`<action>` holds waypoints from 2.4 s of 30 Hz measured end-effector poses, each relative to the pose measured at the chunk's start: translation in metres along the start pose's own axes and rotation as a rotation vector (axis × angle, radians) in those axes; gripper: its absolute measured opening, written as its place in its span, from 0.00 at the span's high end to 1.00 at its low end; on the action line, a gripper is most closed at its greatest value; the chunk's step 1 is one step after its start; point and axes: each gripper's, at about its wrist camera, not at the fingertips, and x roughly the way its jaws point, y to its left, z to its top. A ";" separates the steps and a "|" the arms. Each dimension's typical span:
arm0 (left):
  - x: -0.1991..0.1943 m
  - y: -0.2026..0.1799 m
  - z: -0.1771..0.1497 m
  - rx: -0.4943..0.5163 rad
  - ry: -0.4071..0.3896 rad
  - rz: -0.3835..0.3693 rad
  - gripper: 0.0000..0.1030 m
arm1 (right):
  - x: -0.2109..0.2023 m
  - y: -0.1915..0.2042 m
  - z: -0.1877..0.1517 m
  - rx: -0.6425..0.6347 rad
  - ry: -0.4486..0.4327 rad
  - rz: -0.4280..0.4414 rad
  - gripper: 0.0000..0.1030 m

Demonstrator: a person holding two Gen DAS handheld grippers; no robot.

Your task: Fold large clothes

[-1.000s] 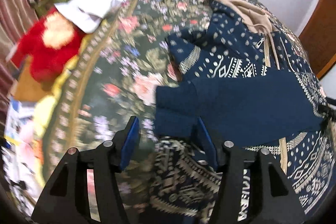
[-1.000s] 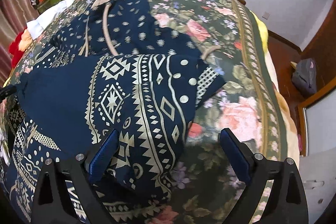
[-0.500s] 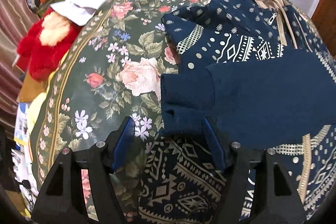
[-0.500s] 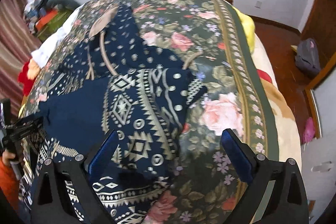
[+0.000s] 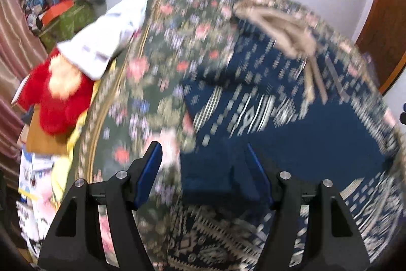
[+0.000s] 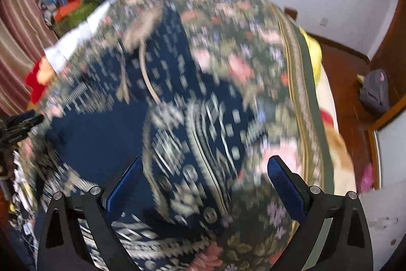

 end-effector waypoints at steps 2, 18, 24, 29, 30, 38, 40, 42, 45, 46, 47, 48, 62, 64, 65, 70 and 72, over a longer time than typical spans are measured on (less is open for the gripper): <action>-0.005 -0.005 0.018 0.005 -0.027 -0.017 0.35 | -0.006 0.005 0.022 0.008 -0.035 0.036 0.05; 0.088 -0.036 0.121 -0.025 0.030 -0.139 0.33 | 0.128 0.023 0.143 0.163 0.089 0.195 0.05; 0.152 -0.049 0.122 -0.073 0.092 -0.172 0.33 | 0.180 0.024 0.139 0.213 0.121 0.212 0.05; 0.178 -0.050 0.126 -0.159 0.090 -0.201 0.34 | 0.193 0.042 0.147 0.158 0.082 0.150 0.07; 0.180 -0.052 0.126 -0.158 0.089 -0.197 0.37 | 0.195 0.047 0.149 0.129 0.078 0.130 0.10; 0.174 -0.068 0.134 -0.124 0.084 -0.178 0.89 | 0.186 0.071 0.142 0.010 0.039 0.079 0.75; 0.166 -0.071 0.132 -0.097 0.081 -0.189 0.91 | 0.176 0.070 0.138 0.033 0.023 0.103 0.84; 0.146 -0.072 0.129 -0.065 0.059 -0.197 0.91 | 0.163 0.070 0.133 0.027 0.009 0.125 0.86; 0.119 -0.068 0.122 -0.059 0.041 -0.261 0.91 | 0.140 0.073 0.122 -0.018 -0.002 0.142 0.86; 0.110 -0.069 0.118 -0.049 0.031 -0.273 0.91 | 0.134 0.074 0.118 -0.030 -0.003 0.147 0.87; 0.100 -0.069 0.114 -0.033 0.027 -0.282 0.91 | 0.127 0.075 0.112 -0.045 -0.003 0.155 0.87; 0.090 -0.070 0.108 -0.014 0.025 -0.293 0.91 | 0.120 0.076 0.105 -0.057 0.000 0.163 0.87; 0.060 -0.090 -0.024 0.077 0.204 -0.277 0.91 | 0.062 0.091 -0.015 -0.173 0.061 0.098 0.86; 0.063 -0.094 -0.036 0.076 0.221 -0.259 0.90 | 0.066 0.092 -0.021 -0.182 0.090 0.065 0.78; 0.066 -0.095 -0.042 0.071 0.230 -0.251 0.89 | 0.067 0.092 -0.023 -0.179 0.098 0.049 0.73; 0.062 -0.096 -0.061 0.071 0.221 -0.220 0.83 | 0.066 0.094 -0.034 -0.219 0.103 0.004 0.57; 0.058 -0.095 -0.063 0.081 0.228 -0.219 0.83 | 0.064 0.099 -0.040 -0.271 0.097 -0.032 0.52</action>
